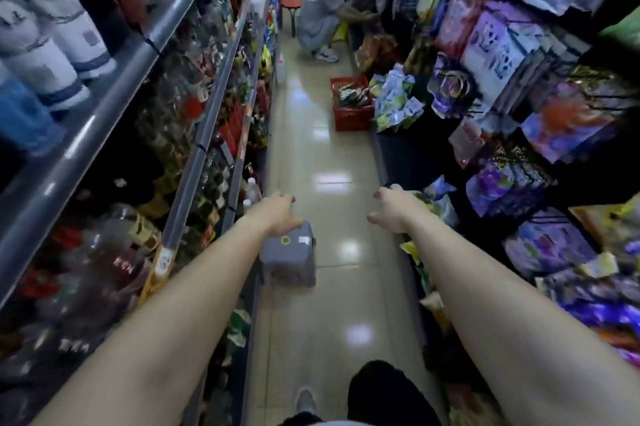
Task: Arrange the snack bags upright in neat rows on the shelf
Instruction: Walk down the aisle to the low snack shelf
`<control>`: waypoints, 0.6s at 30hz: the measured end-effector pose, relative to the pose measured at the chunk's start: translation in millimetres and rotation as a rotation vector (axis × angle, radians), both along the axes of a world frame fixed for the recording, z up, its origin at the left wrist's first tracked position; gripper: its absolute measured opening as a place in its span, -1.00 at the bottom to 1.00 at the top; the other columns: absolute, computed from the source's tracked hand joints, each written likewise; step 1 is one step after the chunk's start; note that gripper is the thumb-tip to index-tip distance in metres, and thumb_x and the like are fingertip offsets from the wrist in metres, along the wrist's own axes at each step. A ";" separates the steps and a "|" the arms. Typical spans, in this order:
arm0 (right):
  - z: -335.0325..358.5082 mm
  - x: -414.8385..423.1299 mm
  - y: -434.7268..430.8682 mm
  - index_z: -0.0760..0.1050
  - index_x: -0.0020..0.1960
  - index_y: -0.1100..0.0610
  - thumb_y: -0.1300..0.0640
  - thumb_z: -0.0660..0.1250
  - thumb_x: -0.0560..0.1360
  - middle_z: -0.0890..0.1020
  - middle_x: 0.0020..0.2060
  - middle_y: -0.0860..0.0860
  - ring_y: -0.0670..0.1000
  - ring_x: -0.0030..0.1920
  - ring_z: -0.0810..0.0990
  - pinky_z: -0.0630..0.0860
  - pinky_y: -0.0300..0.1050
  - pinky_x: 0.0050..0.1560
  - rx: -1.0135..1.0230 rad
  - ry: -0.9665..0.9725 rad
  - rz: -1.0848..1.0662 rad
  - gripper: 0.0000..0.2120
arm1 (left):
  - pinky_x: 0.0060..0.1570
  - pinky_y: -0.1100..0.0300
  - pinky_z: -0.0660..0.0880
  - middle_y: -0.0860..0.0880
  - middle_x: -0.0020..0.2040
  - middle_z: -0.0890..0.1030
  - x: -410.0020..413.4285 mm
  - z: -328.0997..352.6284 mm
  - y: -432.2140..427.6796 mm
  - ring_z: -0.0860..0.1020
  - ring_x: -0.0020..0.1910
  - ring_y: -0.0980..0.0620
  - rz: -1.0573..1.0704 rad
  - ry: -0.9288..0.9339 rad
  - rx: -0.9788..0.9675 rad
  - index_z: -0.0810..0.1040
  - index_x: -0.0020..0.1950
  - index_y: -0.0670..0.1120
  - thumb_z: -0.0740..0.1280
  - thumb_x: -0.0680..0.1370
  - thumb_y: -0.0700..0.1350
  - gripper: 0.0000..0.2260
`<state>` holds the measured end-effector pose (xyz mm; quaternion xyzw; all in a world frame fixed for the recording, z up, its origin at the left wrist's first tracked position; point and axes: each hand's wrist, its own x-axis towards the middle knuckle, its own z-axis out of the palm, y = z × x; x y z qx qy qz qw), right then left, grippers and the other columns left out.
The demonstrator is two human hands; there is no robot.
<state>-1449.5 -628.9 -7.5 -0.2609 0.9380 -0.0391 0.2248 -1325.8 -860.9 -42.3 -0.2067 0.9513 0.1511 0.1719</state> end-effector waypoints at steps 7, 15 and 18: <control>-27.1 -148.4 -60.5 0.36 0.43 0.05 -0.15 0.32 0.48 0.39 0.33 0.11 0.20 0.25 0.47 0.48 0.11 0.15 0.035 0.009 -0.004 -0.43 | 0.19 -0.02 0.40 -0.14 0.40 0.36 -158.1 -15.9 -55.3 0.42 0.32 -0.18 -0.059 -0.020 -0.011 0.27 0.50 -0.06 0.30 0.49 0.19 -0.35; -34.3 -347.7 -98.8 0.40 0.36 0.04 -0.15 0.31 0.47 0.41 0.28 0.11 0.21 0.22 0.48 0.48 0.13 0.13 0.072 -0.030 0.001 -0.48 | 0.26 0.00 0.40 -0.16 0.43 0.36 -343.5 -6.3 -100.1 0.41 0.34 -0.17 0.009 -0.037 0.033 0.27 0.50 -0.09 0.31 0.51 0.15 -0.38; -32.1 -424.5 -115.9 0.38 0.39 0.02 -0.19 0.31 0.47 0.39 0.32 0.11 0.22 0.27 0.47 0.47 0.13 0.16 0.067 -0.030 -0.013 -0.44 | 0.26 0.02 0.38 -0.15 0.44 0.35 -411.8 1.0 -114.3 0.41 0.35 -0.17 0.037 0.001 0.077 0.27 0.51 -0.07 0.31 0.52 0.15 -0.38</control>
